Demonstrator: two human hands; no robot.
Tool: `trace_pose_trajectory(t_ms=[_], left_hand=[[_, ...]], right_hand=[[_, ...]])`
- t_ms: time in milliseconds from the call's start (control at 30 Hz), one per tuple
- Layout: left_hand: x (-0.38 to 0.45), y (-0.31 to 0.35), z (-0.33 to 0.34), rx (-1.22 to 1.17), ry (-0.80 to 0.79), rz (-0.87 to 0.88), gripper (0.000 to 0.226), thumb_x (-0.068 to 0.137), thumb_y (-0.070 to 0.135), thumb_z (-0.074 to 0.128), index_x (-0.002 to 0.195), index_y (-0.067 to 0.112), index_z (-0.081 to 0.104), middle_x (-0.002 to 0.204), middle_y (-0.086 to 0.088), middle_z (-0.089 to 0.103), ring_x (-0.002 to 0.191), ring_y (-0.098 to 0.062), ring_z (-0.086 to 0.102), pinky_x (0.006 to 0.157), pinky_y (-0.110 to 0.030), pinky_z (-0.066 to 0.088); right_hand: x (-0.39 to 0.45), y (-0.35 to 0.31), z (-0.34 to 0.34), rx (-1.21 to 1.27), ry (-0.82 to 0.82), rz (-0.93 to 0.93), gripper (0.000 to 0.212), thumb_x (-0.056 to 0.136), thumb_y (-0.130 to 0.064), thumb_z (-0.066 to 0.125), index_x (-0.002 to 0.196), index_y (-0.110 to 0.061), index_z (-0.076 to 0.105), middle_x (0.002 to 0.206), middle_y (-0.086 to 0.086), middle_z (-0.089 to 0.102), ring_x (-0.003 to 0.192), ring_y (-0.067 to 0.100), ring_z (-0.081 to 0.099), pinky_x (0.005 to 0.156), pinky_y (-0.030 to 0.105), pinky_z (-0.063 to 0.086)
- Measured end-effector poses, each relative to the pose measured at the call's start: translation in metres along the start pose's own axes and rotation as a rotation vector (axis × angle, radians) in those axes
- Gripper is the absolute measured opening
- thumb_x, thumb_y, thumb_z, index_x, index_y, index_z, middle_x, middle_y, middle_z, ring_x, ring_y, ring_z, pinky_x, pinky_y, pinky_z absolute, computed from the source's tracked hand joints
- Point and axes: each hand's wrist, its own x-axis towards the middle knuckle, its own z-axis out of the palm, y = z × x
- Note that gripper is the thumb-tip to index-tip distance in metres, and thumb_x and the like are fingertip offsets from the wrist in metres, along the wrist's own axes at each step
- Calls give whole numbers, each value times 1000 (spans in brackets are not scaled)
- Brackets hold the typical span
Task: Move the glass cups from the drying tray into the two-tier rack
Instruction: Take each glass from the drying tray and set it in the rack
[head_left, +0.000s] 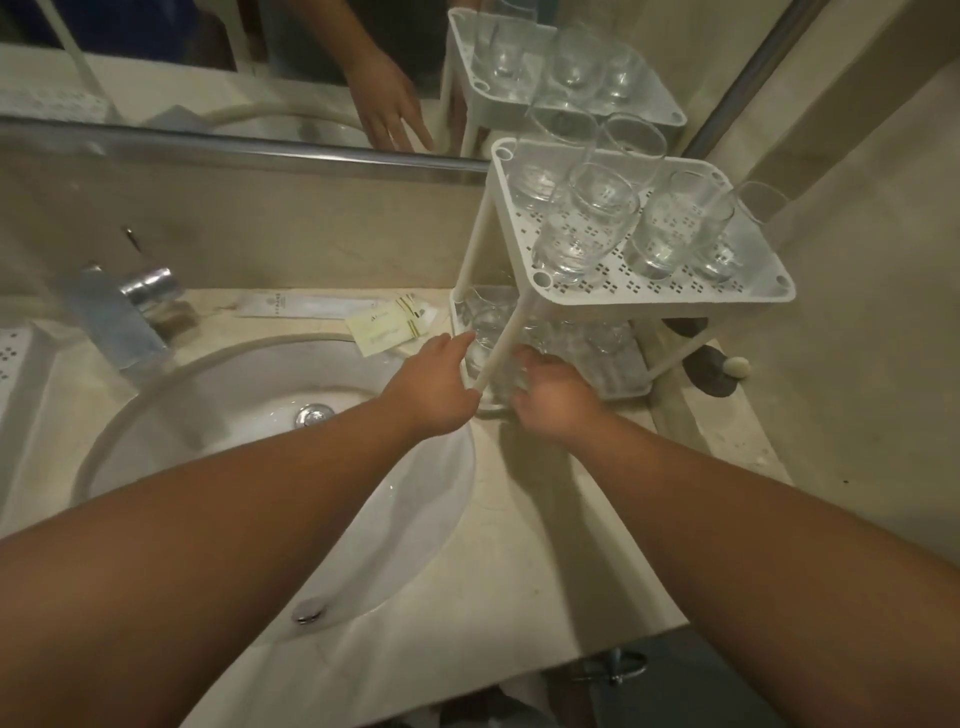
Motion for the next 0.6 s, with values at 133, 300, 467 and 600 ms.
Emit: trace_pose_trajectory(t_ms=[133,300,467,600], left_hand=[[19,-3,4,105,-76,-44,91,89,21,64,159,34,7,168,-6,4,151,-32,19,118,-43,30],[34,-4,4,192,-152,-47,94,89,12,63,159,36,4,169,-1,0,150,-35,21,114,-45,35],[39,8,-5,184,-89,34,77,88,0,54,157,23,27,167,-2,12,147,-31,30,114,-39,33],[46,11,-6,159,-91,29,71,88,1,53,154,23,36,166,0,22,146,-26,34,111,-33,35]], right_hand=[[20,-2,2,-53,-25,14,62,98,-21,46,154,-27,20,150,9,39,137,28,39,109,37,38],[26,-4,16,-65,12,-5,58,99,-20,43,153,-22,24,149,7,37,136,25,41,108,33,36],[33,-1,16,-55,51,-11,53,98,-21,45,148,-24,28,151,4,30,139,24,36,107,33,35],[31,0,16,-13,79,-33,53,98,-18,48,148,-24,31,153,4,24,139,23,34,106,31,34]])
